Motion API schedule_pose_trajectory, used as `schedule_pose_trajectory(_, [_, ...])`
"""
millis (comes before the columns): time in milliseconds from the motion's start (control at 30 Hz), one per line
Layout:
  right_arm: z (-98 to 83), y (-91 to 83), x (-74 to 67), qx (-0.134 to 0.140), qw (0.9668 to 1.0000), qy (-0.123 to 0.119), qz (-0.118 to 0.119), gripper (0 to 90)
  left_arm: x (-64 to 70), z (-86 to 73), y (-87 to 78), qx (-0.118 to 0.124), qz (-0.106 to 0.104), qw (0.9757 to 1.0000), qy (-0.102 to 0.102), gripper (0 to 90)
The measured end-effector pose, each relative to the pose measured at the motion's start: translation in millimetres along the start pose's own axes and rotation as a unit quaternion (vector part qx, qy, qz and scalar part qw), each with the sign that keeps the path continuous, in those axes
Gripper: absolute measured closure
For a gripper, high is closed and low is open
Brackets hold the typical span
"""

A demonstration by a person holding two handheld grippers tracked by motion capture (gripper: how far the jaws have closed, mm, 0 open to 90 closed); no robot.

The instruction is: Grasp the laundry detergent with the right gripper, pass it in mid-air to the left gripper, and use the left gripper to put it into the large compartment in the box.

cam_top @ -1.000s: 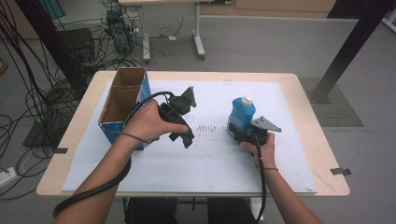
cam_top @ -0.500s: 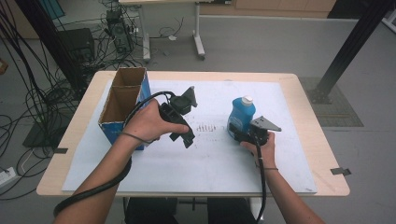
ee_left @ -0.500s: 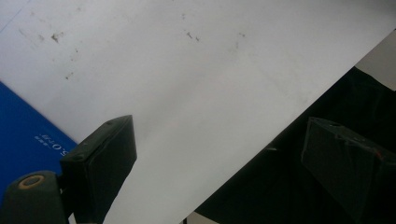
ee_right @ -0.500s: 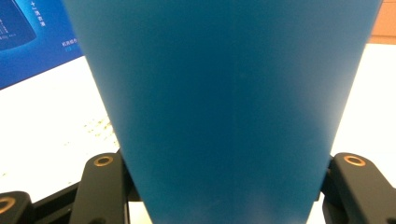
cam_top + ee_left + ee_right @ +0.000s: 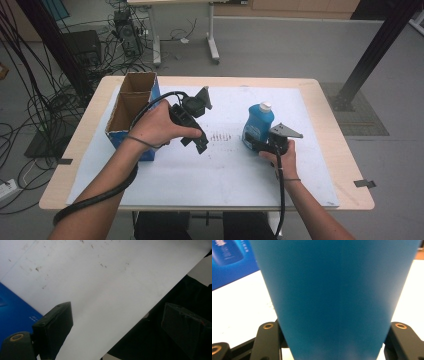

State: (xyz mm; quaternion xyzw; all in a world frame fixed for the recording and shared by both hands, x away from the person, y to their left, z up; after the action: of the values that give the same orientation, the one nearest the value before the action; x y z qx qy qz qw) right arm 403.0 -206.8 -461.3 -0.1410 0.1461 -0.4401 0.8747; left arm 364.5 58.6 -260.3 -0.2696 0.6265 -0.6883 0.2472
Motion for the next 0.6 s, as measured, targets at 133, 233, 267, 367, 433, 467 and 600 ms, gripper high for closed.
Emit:
schedule_pose_trajectory(133, [7.7,-4.9,-2.6,-0.012,0.9993,-0.021,0.03,40.0,-0.9,-0.3,-11.6,0.007,0.004,0.9998,0.019,10.6])
schedule_pose_trajectory(233, [12.2,-7.5,-2.8,-0.016,0.9987,-0.027,0.042,40.1,-0.3,-0.6,-19.3,0.005,0.01,0.9994,0.034,10.5])
schedule_pose_trajectory(267, [14.9,-9.3,-2.6,-0.017,0.9983,-0.029,0.048,40.1,-0.1,-0.6,-21.8,0.006,0.015,0.999,0.041,10.5])
schedule_pose_trajectory(367, [24.7,-16.1,-1.8,-0.02,0.9967,-0.033,0.071,40.2,0.7,-0.2,-28.7,0.005,0.021,0.9985,0.051,10.5])
schedule_pose_trajectory(433, [30.4,-19.6,-1.3,-0.022,0.9955,-0.035,0.084,40.2,1.0,0.4,-33.3,0.003,0.021,0.998,0.06,10.5])
schedule_pose_trajectory(467, [34.5,-22.1,-0.4,-0.023,0.9946,-0.035,0.095,40.3,1.2,0.6,-34.9,0.002,0.023,0.9978,0.063,10.5])
schedule_pose_trajectory(600, [48.1,-29.8,1.6,-0.034,0.9912,-0.045,0.12,40.4,1.9,2.1,-43.6,0.003,0.024,0.9968,0.076,10.6])
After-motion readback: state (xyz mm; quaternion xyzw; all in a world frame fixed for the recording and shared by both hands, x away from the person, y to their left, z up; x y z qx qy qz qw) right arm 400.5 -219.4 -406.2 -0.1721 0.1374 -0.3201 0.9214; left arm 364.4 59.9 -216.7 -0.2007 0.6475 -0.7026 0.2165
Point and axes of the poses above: each handheld gripper's, and its own axes: y roughly forward along the jaws, z roughly out of its top, x roughly to its right, the point moved 2 cm from there along y, roughly forward along the jaws, and after that the axes turned 4 degrees about -x, right-handed, at the moved point
